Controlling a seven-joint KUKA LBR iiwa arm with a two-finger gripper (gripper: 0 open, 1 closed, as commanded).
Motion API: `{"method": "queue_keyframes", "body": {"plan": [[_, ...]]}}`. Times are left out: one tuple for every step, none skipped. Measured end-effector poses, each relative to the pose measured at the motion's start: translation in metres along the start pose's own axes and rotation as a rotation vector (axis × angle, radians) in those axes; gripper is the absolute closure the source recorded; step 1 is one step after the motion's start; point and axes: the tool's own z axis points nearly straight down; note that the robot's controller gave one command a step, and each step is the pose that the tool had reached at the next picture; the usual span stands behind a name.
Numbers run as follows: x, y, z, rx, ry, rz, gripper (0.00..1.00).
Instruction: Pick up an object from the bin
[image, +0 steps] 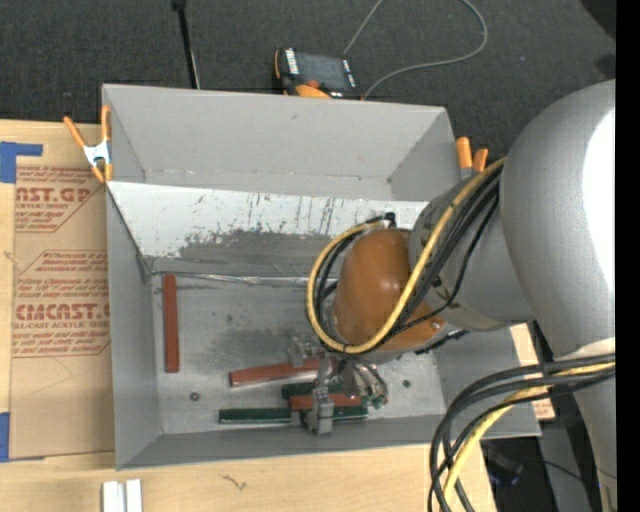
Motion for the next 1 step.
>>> {"method": "queue_keyframes", "body": {"plan": [[-0.0043, -0.0037, -0.0062, 0.001, -0.009, 0.006, 1.00]]}}
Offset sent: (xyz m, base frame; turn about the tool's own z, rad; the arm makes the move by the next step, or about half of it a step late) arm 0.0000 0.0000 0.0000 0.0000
